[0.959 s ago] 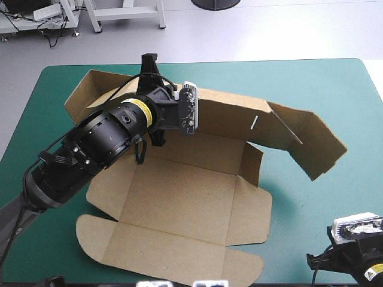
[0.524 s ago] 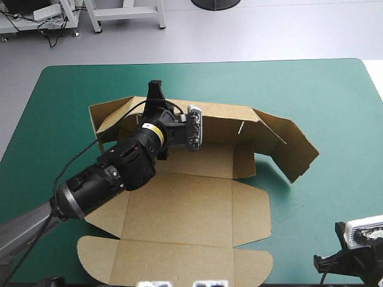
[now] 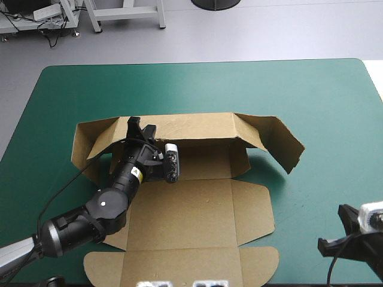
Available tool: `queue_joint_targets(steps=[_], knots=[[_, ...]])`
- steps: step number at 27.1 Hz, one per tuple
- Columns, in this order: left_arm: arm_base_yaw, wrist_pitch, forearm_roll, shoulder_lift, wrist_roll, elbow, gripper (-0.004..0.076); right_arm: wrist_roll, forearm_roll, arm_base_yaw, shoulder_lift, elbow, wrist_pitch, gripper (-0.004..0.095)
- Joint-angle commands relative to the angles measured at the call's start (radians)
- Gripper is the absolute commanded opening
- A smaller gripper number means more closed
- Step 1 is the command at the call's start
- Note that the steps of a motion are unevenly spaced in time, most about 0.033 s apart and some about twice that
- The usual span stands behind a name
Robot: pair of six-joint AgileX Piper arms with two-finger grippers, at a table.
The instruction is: Fold the box
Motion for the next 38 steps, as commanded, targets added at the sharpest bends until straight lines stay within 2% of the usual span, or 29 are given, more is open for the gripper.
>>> queue_joint_targets(steps=[1,6,13,19,26,33,36,38], knots=[[-0.005,0.020,0.163,-0.074,-0.110,0.043,-0.0010,-0.010,0.094,0.003,0.150,-0.105,-0.125,-0.0005],[-0.005,0.031,0.173,-0.077,-0.160,0.048,-0.0010,-0.103,0.265,0.003,0.436,-0.316,-0.152,-0.0005],[-0.005,0.001,0.177,-0.077,-0.156,0.050,-0.0010,-0.226,0.450,0.003,0.918,-0.661,-0.098,-0.0005],[-0.005,-0.006,0.179,-0.077,-0.156,0.050,-0.0010,-0.312,0.604,0.003,1.156,-0.716,-0.058,-0.0005],[-0.005,-0.006,0.191,-0.072,-0.156,0.050,-0.0010,-0.355,0.594,0.003,1.315,-0.712,0.014,-0.0005],[-0.005,-0.004,0.191,-0.042,-0.156,0.050,-0.0010,-0.442,0.603,0.003,1.332,-0.667,0.073,-0.0005],[-0.005,-0.002,0.191,-0.030,-0.156,0.050,-0.0010,-0.538,0.696,0.003,1.321,-0.583,0.094,-0.0005],[-0.005,0.005,0.191,-0.026,-0.156,0.050,-0.0010,-0.609,0.773,0.003,1.291,-0.505,0.069,-0.0005]])
